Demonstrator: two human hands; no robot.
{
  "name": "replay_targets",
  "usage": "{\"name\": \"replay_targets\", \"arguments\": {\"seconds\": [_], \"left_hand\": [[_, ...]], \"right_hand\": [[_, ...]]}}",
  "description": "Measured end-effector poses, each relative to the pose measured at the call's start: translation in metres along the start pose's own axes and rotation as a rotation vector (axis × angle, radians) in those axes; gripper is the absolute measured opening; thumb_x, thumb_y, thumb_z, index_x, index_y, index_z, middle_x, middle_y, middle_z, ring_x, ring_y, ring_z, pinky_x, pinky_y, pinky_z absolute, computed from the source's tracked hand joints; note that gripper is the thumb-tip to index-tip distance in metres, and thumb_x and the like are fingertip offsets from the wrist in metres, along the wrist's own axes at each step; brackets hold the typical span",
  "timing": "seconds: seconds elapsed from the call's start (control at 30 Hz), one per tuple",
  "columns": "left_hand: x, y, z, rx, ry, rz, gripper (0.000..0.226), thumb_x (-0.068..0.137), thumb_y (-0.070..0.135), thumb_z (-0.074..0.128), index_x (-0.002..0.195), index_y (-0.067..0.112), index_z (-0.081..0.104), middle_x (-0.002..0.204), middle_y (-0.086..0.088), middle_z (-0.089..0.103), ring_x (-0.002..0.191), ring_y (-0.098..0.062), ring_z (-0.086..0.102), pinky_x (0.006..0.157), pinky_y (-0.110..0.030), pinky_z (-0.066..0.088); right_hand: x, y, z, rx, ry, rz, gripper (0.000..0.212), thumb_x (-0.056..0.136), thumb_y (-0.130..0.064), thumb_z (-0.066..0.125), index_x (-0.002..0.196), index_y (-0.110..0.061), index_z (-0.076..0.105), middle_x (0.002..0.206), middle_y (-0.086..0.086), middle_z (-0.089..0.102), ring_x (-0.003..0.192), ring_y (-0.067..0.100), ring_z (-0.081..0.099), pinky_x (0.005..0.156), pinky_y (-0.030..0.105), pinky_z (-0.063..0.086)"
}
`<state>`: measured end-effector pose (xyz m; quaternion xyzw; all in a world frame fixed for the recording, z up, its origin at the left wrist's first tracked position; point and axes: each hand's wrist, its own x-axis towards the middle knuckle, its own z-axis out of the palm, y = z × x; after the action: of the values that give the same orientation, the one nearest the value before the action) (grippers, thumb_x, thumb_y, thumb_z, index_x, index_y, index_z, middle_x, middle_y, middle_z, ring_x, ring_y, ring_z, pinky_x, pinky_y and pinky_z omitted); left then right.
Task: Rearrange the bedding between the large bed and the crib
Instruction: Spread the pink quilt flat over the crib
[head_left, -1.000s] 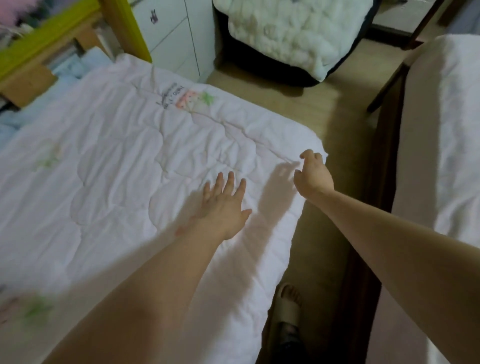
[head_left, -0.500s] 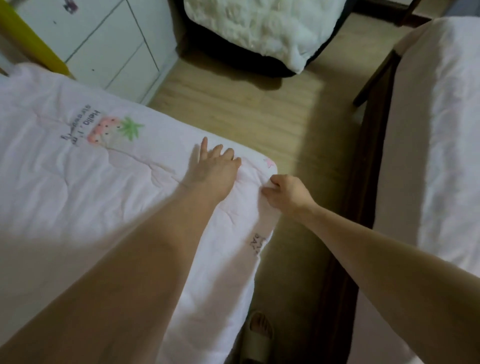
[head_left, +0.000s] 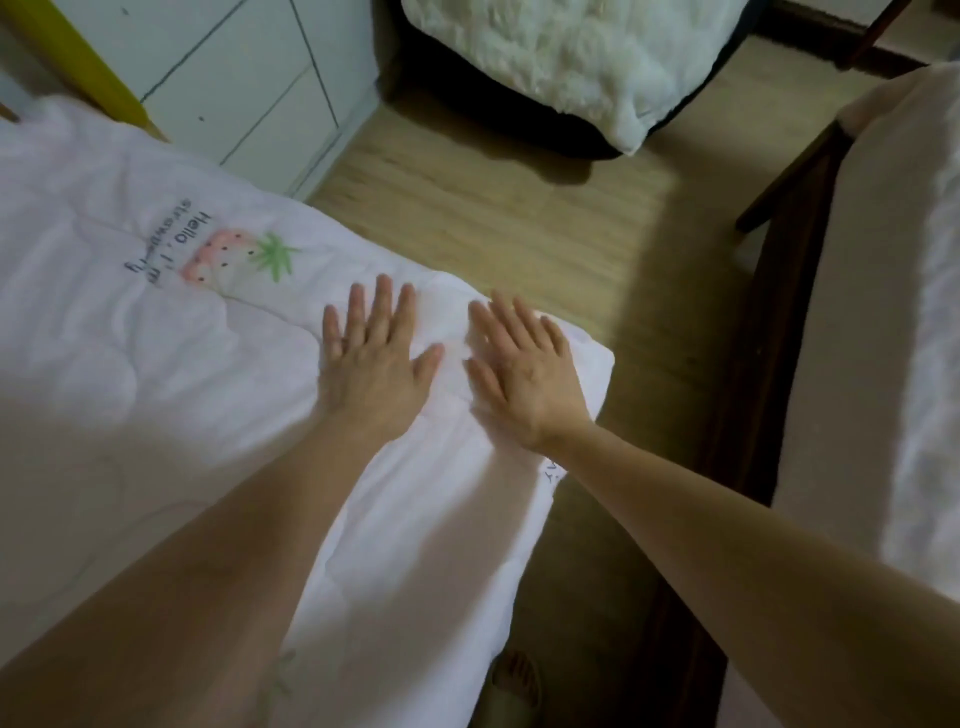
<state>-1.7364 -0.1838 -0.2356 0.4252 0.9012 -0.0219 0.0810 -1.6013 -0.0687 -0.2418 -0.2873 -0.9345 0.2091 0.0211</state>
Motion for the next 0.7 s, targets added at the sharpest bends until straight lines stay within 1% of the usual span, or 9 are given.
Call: {"name": "replay_targets", "arguments": {"seconds": [0.03,0.07,0.13,0.17,0.27,0.37,0.43,0.57,0.7], "left_hand": [[-0.001,-0.014,-0.002,-0.008,-0.108,0.022,0.073,0.092,0.062,0.009,0.153,0.022,-0.001,0.161,-0.001,-0.005,0.148,-0.023,-0.004,0.119,-0.046,-0.002],[0.000,-0.025,-0.004,-0.011,-0.174,0.060,0.075,0.091,0.064,0.007,0.153,0.022,-0.002,0.161,0.000,-0.007,0.148,-0.022,-0.006,0.119,-0.044,-0.002],[0.000,-0.046,-0.023,-0.041,-0.188,0.060,0.069,0.096,0.058,0.012,0.153,0.021,-0.002,0.161,-0.001,-0.006,0.148,-0.021,-0.007,0.120,-0.043,-0.002],[-0.003,-0.053,-0.033,-0.076,-0.168,0.011,0.066,0.098,0.054,0.016,0.153,0.020,0.001,0.161,-0.002,-0.003,0.148,-0.022,-0.006,0.119,-0.044,-0.001],[-0.014,-0.104,-0.066,-0.081,-0.120,-0.128,0.062,0.100,0.050,0.022,0.152,0.018,0.014,0.160,-0.005,0.009,0.148,-0.024,0.000,0.119,-0.045,0.001],[-0.030,-0.168,-0.095,-0.068,-0.130,-0.250,0.058,0.100,0.045,0.031,0.149,0.014,0.026,0.158,-0.008,0.018,0.147,-0.025,0.006,0.116,-0.043,0.017],[-0.033,-0.208,-0.105,-0.097,-0.117,-0.363,0.055,0.100,0.041,0.034,0.146,0.012,0.030,0.155,-0.009,0.023,0.146,-0.027,0.010,0.112,-0.042,0.024],[-0.020,-0.271,-0.099,-0.142,-0.091,-0.545,0.055,0.100,0.038,0.037,0.147,0.012,0.027,0.153,-0.009,0.024,0.141,-0.030,0.022,0.109,-0.042,0.030],[0.021,-0.306,-0.076,-0.318,0.015,-0.715,0.058,0.098,0.032,0.044,0.150,0.017,0.021,0.159,-0.004,0.010,0.140,-0.028,0.026,0.110,-0.041,0.031]], "right_hand": [[0.002,-0.004,0.006,-0.018,-0.113,0.027,0.058,0.099,-0.044,0.021,0.152,-0.022,0.014,0.161,0.001,0.004,0.148,0.020,0.002,0.118,0.041,0.000],[0.007,-0.005,0.013,-0.033,-0.165,0.138,0.057,0.099,-0.043,0.021,0.152,-0.021,0.014,0.161,0.001,0.006,0.148,0.019,0.003,0.119,0.042,-0.002],[0.023,-0.018,0.010,-0.076,-0.147,0.336,0.054,0.099,-0.039,0.022,0.147,-0.014,0.027,0.156,0.006,0.021,0.145,0.022,0.013,0.119,0.045,0.002],[0.026,-0.026,0.006,-0.124,-0.131,0.330,0.053,0.099,-0.037,0.022,0.145,-0.011,0.031,0.154,0.007,0.027,0.143,0.023,0.018,0.119,0.045,0.004],[0.049,-0.078,-0.014,-0.106,-0.136,0.077,0.054,0.095,-0.039,0.024,0.136,-0.009,0.042,0.142,0.009,0.044,0.133,0.026,0.036,0.113,0.041,0.022],[0.080,-0.143,-0.028,-0.061,-0.214,-0.077,0.039,0.096,-0.027,0.042,0.130,-0.009,0.047,0.129,0.012,0.052,0.120,0.031,0.047,0.097,0.039,0.041],[0.112,-0.180,-0.026,-0.061,-0.253,-0.158,0.038,0.095,-0.023,0.044,0.130,-0.009,0.046,0.125,0.014,0.051,0.116,0.032,0.049,0.089,0.037,0.044],[0.178,-0.247,0.006,-0.076,-0.306,-0.316,0.035,0.094,-0.016,0.042,0.128,-0.009,0.045,0.123,0.011,0.048,0.114,0.031,0.049,0.088,0.039,0.046],[0.253,-0.306,0.046,-0.126,-0.303,-0.475,0.044,0.093,-0.008,0.042,0.137,-0.009,0.037,0.133,0.011,0.040,0.118,0.030,0.046,0.089,0.038,0.044]]}}
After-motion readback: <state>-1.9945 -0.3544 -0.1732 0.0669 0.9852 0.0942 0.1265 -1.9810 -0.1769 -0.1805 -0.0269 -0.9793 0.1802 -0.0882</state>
